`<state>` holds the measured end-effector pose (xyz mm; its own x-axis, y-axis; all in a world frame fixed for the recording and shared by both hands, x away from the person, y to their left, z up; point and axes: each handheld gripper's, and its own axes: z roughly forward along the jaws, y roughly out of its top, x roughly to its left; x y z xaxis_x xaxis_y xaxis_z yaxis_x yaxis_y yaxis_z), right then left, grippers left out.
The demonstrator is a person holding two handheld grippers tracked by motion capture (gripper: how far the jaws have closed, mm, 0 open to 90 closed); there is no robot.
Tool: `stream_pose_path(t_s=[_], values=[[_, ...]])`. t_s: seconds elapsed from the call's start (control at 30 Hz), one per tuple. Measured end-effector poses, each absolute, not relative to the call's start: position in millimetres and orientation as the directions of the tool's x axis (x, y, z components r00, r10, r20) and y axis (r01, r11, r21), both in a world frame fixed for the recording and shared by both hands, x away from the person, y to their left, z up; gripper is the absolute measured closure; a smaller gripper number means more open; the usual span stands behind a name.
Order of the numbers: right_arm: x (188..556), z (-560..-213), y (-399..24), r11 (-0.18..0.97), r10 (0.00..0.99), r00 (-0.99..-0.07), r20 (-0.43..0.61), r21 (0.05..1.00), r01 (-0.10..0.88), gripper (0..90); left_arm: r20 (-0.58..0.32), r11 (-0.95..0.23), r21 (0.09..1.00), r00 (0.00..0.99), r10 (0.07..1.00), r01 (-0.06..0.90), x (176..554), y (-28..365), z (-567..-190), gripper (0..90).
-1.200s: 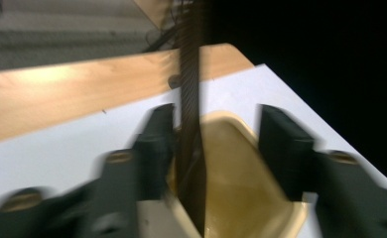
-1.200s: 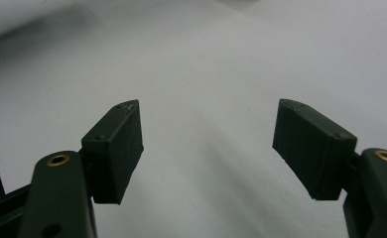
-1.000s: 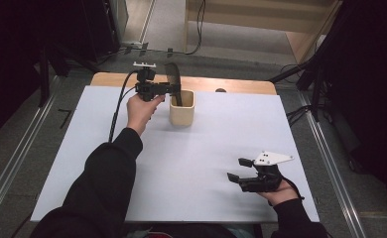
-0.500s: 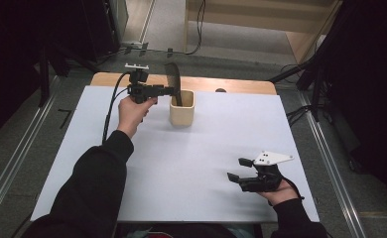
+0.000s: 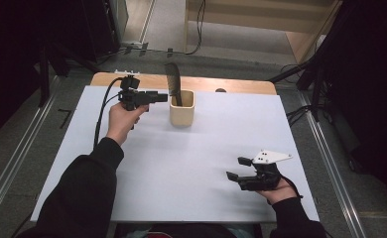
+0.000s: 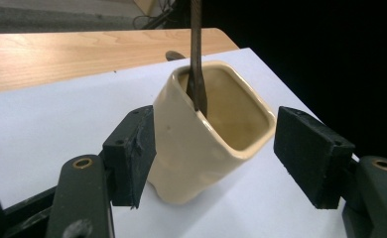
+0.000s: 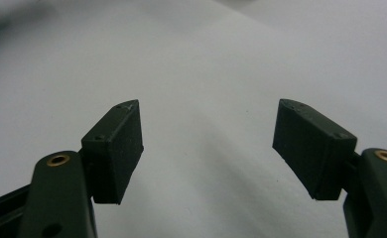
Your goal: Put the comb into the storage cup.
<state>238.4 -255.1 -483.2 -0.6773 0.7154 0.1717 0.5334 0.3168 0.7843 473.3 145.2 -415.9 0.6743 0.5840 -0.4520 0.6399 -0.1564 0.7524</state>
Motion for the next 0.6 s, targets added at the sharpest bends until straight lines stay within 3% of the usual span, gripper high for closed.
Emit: stream_pose_path(t_s=[0.6], values=[[238.1, -483.2, -255.2, 0.315, 0.719, -0.672, 0.175, 0.781, 0.540, 25.8, -0.454, -0.230, 0.724, 0.701, 0.550, 0.650, 448.1, 136.5, -429.6, 33.4]])
